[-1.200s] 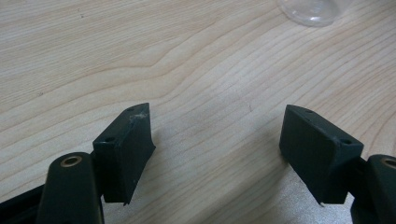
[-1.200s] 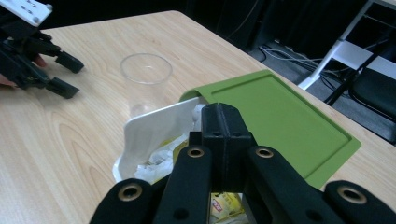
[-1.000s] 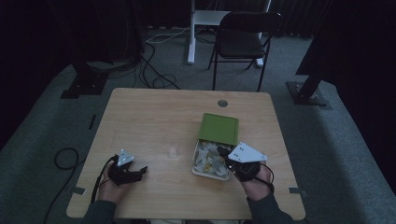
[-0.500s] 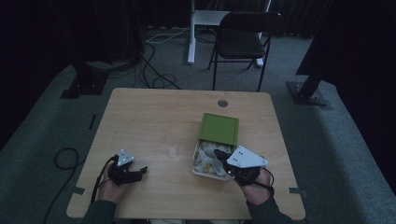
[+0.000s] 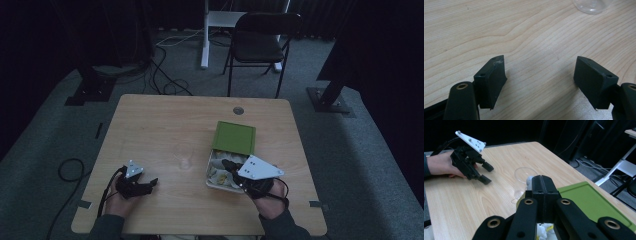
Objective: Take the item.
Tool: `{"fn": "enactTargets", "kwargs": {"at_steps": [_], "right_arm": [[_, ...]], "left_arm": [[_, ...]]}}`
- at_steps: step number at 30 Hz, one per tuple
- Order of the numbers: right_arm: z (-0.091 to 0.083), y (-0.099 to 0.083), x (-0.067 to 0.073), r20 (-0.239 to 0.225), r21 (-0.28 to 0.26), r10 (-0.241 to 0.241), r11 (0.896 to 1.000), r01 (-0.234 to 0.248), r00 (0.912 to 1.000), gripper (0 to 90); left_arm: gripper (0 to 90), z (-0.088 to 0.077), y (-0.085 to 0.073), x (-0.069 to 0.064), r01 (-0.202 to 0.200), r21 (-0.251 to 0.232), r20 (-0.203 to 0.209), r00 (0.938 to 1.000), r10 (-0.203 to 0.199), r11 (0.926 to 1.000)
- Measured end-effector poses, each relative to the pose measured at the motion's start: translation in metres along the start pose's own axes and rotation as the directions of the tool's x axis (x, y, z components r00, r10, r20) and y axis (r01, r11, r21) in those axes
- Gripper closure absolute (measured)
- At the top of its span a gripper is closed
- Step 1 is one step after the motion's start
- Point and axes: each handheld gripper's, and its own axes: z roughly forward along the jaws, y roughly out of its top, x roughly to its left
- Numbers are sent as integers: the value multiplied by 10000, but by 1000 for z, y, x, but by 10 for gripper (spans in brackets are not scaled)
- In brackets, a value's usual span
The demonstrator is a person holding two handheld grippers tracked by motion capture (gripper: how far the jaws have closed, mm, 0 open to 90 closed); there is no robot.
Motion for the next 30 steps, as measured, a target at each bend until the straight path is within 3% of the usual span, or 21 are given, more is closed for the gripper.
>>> {"fn": "enactTargets", "kwargs": {"at_steps": [30], "right_arm": [[44, 17, -2, -181, -251, 53, 9997, -58, 9998, 900]], "left_arm": [[266, 0, 0, 0, 13, 13, 12, 10000, -13, 10000]]}}
